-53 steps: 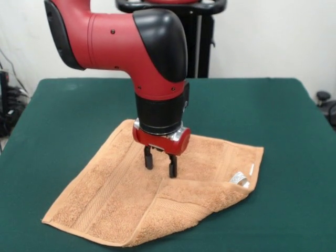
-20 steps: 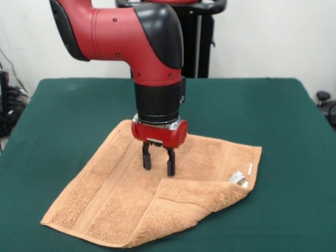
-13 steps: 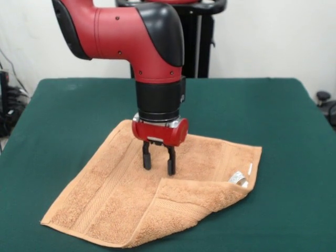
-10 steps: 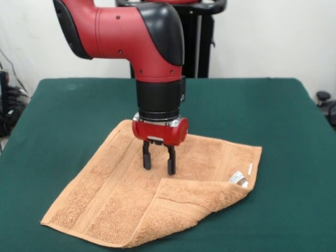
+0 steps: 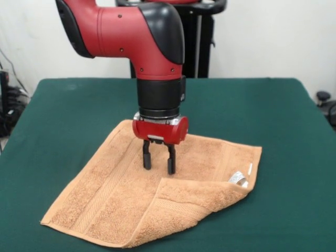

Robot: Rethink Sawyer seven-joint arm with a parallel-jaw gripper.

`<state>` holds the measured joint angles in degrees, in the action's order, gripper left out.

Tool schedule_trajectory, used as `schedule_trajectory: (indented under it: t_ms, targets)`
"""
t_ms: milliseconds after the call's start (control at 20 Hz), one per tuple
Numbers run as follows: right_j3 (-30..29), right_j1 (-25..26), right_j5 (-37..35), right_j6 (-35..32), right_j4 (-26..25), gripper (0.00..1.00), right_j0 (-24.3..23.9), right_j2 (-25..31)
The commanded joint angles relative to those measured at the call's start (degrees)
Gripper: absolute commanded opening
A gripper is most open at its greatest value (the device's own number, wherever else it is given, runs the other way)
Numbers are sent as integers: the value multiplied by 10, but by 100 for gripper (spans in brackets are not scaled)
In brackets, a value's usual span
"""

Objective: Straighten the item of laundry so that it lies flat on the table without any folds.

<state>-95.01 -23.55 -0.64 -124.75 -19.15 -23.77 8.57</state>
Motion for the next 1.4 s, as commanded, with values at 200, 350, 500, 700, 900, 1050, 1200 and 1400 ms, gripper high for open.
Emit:
schedule_trajectory:
  t_ms: [200, 350, 500, 700, 900, 1050, 1200, 1400]
  targets:
    - [-39, 133, -1, -53, -19, 100, 23, -62]
    - [-21, 146, 9, -63, -1, 100, 39, -65]
    - [-7, 151, 10, -76, 22, 100, 60, -72]
    - [19, 158, -4, -74, 46, 100, 75, -74]
    - [42, 159, -23, -69, 68, 100, 86, -79]
    - [50, 155, -37, -64, 82, 100, 91, -80]
    - [59, 153, -52, -58, 95, 100, 96, -84]
    - [71, 156, -61, -51, 104, 100, 100, -87]
